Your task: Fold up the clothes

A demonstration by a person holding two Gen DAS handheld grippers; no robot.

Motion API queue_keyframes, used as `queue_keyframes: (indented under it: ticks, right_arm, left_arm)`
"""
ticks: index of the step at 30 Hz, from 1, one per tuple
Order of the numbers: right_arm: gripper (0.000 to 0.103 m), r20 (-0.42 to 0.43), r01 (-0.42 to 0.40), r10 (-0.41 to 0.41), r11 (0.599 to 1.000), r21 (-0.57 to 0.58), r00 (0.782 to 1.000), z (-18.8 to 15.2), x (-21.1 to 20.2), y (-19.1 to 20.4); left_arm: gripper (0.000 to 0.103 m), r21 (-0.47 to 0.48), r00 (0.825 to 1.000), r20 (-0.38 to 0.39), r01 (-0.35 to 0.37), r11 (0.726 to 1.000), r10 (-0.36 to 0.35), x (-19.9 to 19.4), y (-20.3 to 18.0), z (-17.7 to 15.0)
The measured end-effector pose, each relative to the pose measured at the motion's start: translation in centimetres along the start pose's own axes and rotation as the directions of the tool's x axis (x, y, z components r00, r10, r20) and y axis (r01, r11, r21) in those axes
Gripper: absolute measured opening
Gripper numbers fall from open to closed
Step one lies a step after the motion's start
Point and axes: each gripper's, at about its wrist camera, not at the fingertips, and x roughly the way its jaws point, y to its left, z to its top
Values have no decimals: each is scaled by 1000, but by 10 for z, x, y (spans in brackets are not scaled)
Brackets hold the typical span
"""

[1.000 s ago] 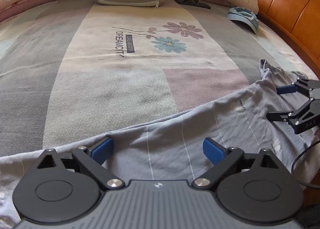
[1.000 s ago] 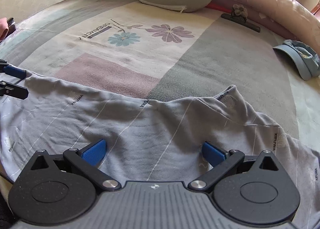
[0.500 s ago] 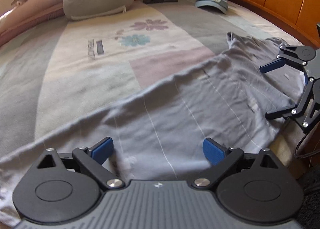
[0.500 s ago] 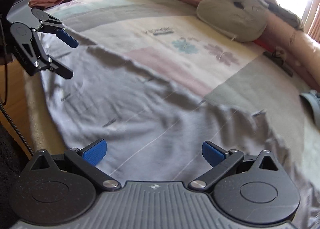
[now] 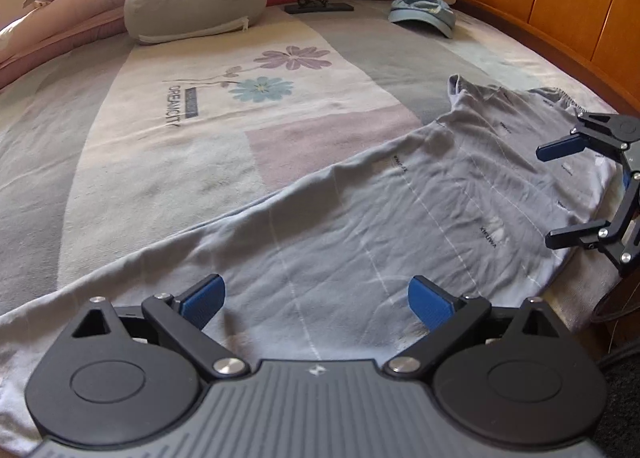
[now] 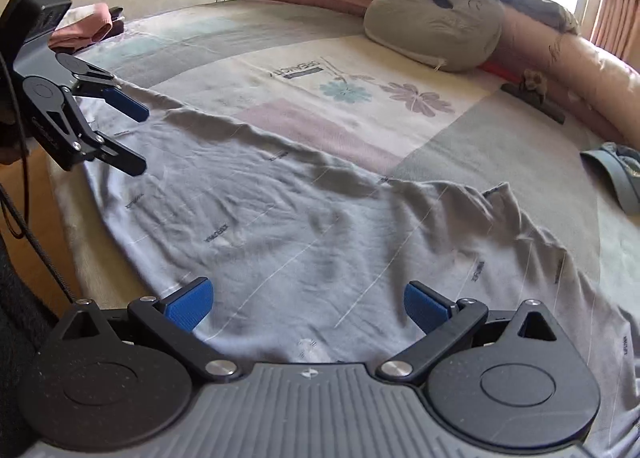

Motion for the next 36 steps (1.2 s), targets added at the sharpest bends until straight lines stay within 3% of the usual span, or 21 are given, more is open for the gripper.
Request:
queue_keyframes:
  ticks: [3, 9, 12, 16, 19, 23, 26, 29, 32, 36]
  right_arm:
    - [103, 12, 13, -13, 999, 34, 1000, -4, -5, -7]
    - [103, 33, 61, -70, 974, 216, 997, -14, -6, -45]
    - [103, -26, 61, -57, 981, 185, 998, -20, 6, -42]
    - [103, -52, 35, -29, 992, 120, 998, -37, -8, -32]
    - [103, -81, 27, -19, 995, 97, 997, -35, -16, -37]
    - [103, 16, 58, -62, 984, 171, 998, -18, -22, -58]
    - [103, -6, 107, -107, 978, 181, 994, -18, -11, -67]
    - [103, -49, 108, -100, 974, 197, 994, -43, -10, -66]
    - [103, -3, 105, -107, 965, 239, 994, -69, -30, -67]
    - [103, 2, 116, -121, 952, 285, 993, -65, -44, -78]
  left_arm:
    - [98, 4, 1000, -19, -4, 1000, 4, 5, -4, -2]
    - [98, -1, 1000, -23, -6, 1000, 6, 7, -8, 7]
    - [98, -7, 1000, -29, 11, 1000, -11, 7, -12, 10]
    - [98, -9, 998, -63, -9, 1000, 8, 4, -13, 2]
    - [98, 18, 999, -38, -3, 1000, 4, 0, -17, 12]
    - [98, 62, 999, 28, 25, 998, -26, 5, -28, 37]
    - [98, 78, 998, 24, 54, 996, -56, 17, -40, 41]
    - [98, 38, 996, -58, 65, 997, -63, 31, -40, 28]
    - [99, 82, 998, -58, 40, 996, -35, 29, -46, 25]
    - [99, 118, 999, -30, 15, 993, -11, 30, -56, 44]
